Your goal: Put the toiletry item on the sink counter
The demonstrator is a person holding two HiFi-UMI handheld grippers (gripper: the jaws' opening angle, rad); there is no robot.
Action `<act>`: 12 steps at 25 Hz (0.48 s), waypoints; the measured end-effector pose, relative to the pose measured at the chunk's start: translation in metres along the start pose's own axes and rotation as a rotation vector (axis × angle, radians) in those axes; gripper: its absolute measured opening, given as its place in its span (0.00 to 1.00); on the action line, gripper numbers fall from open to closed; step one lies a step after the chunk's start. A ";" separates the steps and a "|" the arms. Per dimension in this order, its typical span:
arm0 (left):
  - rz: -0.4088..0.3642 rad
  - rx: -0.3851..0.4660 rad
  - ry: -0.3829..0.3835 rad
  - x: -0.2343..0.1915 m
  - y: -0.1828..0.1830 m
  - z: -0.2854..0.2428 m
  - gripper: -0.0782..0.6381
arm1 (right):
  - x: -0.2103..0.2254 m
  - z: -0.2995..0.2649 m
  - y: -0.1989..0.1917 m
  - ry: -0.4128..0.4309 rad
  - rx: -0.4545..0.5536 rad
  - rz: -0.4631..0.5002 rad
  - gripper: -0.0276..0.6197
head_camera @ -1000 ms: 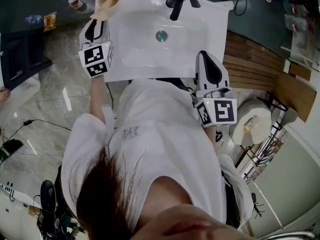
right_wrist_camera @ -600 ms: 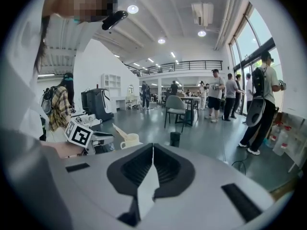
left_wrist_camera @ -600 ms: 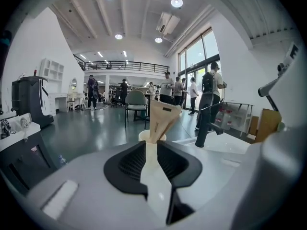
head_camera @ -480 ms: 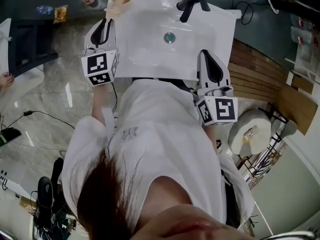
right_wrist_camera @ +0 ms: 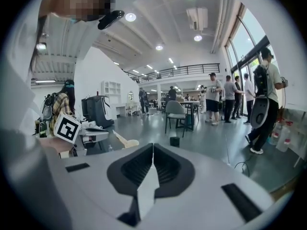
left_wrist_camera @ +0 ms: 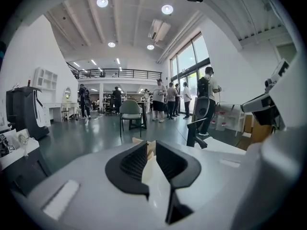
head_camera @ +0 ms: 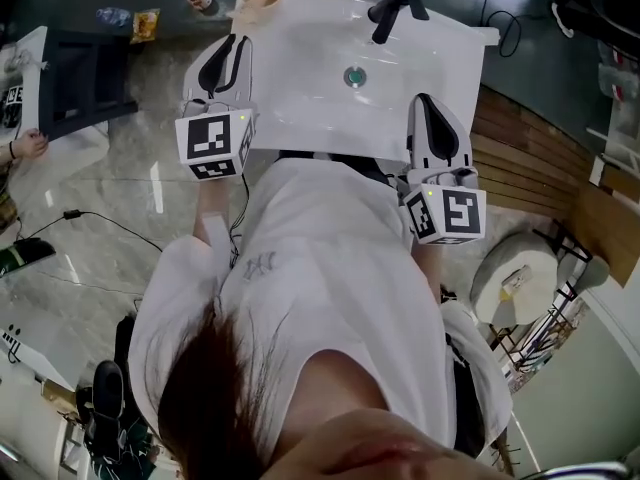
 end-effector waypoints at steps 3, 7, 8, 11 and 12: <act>-0.018 0.014 -0.018 0.010 0.014 0.008 0.19 | 0.005 0.004 0.002 -0.017 0.030 -0.012 0.06; -0.039 0.031 -0.045 0.028 0.031 0.017 0.19 | 0.011 0.009 0.002 -0.039 0.065 -0.035 0.06; -0.040 0.034 -0.051 0.033 0.035 0.020 0.19 | 0.012 0.010 0.001 -0.042 0.073 -0.041 0.06; -0.039 0.046 -0.072 0.048 0.043 0.027 0.18 | 0.015 0.015 -0.001 -0.045 0.091 -0.052 0.06; -0.042 0.049 -0.079 0.052 0.045 0.030 0.18 | 0.015 0.016 -0.002 -0.046 0.095 -0.054 0.06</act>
Point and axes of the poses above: the fingertips, and each gripper's own axes: z backward along the fingers, x to its right, y out of its top, the point moved 6 cm from there along z, backward along the fingers, and after that the axes turned 14 degrees about z, right-handed, at the moved point
